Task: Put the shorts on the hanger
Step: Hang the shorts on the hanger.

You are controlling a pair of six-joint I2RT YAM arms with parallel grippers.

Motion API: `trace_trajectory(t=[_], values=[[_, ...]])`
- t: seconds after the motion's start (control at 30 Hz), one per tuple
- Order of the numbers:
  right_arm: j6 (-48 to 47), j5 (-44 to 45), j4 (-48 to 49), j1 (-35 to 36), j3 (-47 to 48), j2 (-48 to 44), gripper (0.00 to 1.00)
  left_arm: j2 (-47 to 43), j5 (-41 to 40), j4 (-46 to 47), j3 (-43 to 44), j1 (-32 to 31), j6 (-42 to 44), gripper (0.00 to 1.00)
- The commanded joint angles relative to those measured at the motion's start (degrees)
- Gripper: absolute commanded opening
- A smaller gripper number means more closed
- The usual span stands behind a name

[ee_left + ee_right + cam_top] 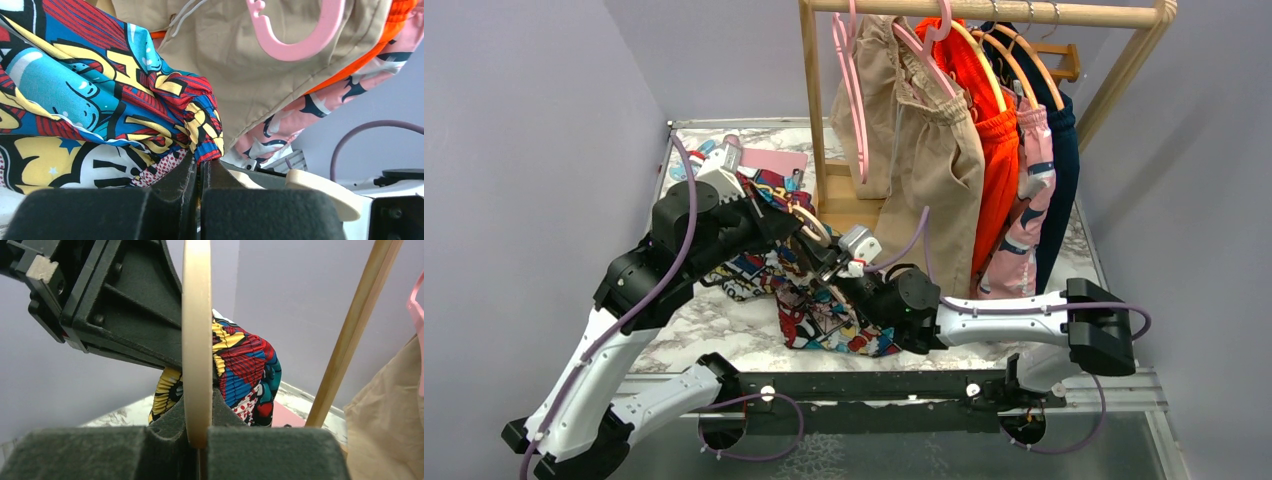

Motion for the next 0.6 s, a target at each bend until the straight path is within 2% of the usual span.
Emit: trace_trajectory(t=[0.0,0.1,0.13,0.23,0.33,0.47,0.57], values=[[1.6,-0.7,12.4,-0.7,2.0,1.2,0.01,-1.7,7.3,3.1,0.5,-0.2,-0.6,0.0],[1.6,-1.2,16.3,-0.8,1.4,1.4,0.01,-2.3,8.3,3.4,1.1,-0.2,0.2,0.02],[1.6,-1.5,17.4,-0.8,1.2,1.4,0.01,-2.6,8.6,3.4,1.4,-0.2,0.6,0.07],[1.5,-2.1,20.2,-0.8,0.9,1.0,0.01,-3.0,9.3,3.4,2.6,-0.2,1.7,0.35],[1.4,-3.0,21.8,-0.8,1.1,0.3,0.01,-3.3,9.8,3.3,4.1,-0.2,2.6,0.56],[1.1,-4.0,22.7,-0.8,1.5,-0.5,0.01,-3.6,9.5,3.4,6.4,-0.2,3.6,0.97],[1.0,-4.7,23.3,-0.8,1.7,-1.4,0.01,-3.5,9.3,3.4,8.6,-0.2,4.3,0.99]])
